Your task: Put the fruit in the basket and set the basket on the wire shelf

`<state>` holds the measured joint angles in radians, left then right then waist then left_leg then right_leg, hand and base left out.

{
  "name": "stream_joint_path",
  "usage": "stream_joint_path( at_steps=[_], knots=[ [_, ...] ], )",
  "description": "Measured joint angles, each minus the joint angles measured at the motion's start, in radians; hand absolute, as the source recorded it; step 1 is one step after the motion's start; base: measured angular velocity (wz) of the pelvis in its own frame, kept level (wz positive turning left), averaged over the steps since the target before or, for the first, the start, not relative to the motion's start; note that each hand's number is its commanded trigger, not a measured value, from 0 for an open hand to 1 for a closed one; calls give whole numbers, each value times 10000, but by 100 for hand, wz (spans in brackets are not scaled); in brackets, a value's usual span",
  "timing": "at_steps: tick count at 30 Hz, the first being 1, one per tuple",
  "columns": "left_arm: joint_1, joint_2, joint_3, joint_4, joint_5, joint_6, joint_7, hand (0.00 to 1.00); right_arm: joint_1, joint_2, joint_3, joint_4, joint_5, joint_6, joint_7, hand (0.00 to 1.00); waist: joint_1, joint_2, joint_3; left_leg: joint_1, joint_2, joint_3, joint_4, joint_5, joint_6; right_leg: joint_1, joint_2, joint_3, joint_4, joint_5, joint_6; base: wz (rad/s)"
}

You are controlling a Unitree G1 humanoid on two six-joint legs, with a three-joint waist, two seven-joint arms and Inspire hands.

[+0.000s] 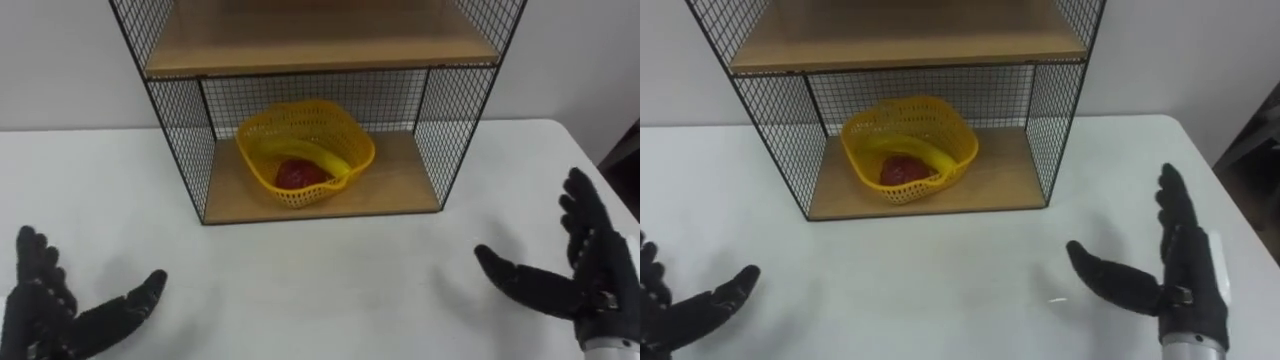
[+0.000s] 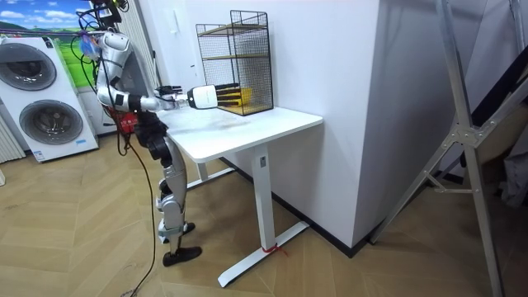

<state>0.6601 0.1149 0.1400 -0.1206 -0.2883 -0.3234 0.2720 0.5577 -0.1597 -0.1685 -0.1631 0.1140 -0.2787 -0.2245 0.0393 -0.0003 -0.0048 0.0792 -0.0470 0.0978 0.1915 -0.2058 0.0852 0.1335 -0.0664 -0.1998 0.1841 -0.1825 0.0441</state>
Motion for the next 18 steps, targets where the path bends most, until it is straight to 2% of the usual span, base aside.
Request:
stream_joint_path(
  at_steps=[2, 5, 8, 11, 12, 13, 14, 15, 17, 18],
  knots=[
    [92, -114, 231, 33, -8, -29, 494, 0, 173, 0, -163, 349, 30, -265, -594, 0, 24, -16, 2, -3, -4, -36, 0, 0, 0, 4, -4, -21, 2, 0, 0, 5],
    [101, -194, 571, 32, -27, -39, 1065, 0, 327, 2, -348, 546, 33, -266, -1298, 0, 138, -9, 3, -9, -4, -34, -10, 0, 0, -11, 0, 13, 11, 0, 0, 0],
    [-133, -197, 1293, 32, -35, -74, 1829, 0, 327, -15, -995, 758, 335, -274, -2155, 0, 250, 14, 4, -10, -4, -37, -22, 5, -5, -17, -2, -3, 14, 0, 0, 0],
    [-345, -96, 2418, 30, -322, -81, 2504, 0, 207, -160, -1917, 1007, 970, -327, -3022, 0, 279, 33, 6, -22, -5, -47, -44, 7, -8, -43, 4, 31, 10, 0, 0, 0],
    [-409, -44, 2982, 32, -578, -81, 2828, 0, 113, -280, -2402, 1267, 1502, -330, -3357, 0, 295, 37, 9, -22, -5, -47, -44, 7, -8, -37, 3, 35, 7, 0, 0, 0],
    [-497, 126, 3508, 36, -816, -83, 3229, 0, -100, -404, -2926, 1563, 2112, -359, -3754, 0, 295, 38, 10, -24, -4, -46, -39, 7, -8, -38, 2, 24, 12, 0, 0, 0],
    [-513, 241, 3740, 37, -990, -88, 3445, 0, -125, -452, -3186, 1706, 2403, -359, -3997, 0, 298, 37, 10, -25, -4, -48, -38, 7, -8, -39, 2, 23, 12, 0, 0, 0],
    [-545, 499, 4214, 198, -1316, -165, 3806, 0, -183, -546, -3659, 1896, 2831, -359, -4506, 0, 324, 64, 2, -53, -6, -56, -34, 7, -8, -65, 0, 27, 14, 0, 0, 0],
    [-602, 859, 4916, 648, -1992, -223, 4309, 0, -82, -689, -4262, 2007, 3445, -382, -5148, 0, 350, 117, -3, -157, -11, -58, -33, 7, -8, -174, -9, 28, 13, -1, 0, 0],
    [-591, 1081, 5325, 1066, -2386, -247, 4638, 0, -51, -909, -4589, 2469, 3961, -385, -5381, 0, 354, 110, -5, -208, -14, -58, -36, 16, -9, -237, -16, 18, 41, -2, -1, 0]
  ],
)
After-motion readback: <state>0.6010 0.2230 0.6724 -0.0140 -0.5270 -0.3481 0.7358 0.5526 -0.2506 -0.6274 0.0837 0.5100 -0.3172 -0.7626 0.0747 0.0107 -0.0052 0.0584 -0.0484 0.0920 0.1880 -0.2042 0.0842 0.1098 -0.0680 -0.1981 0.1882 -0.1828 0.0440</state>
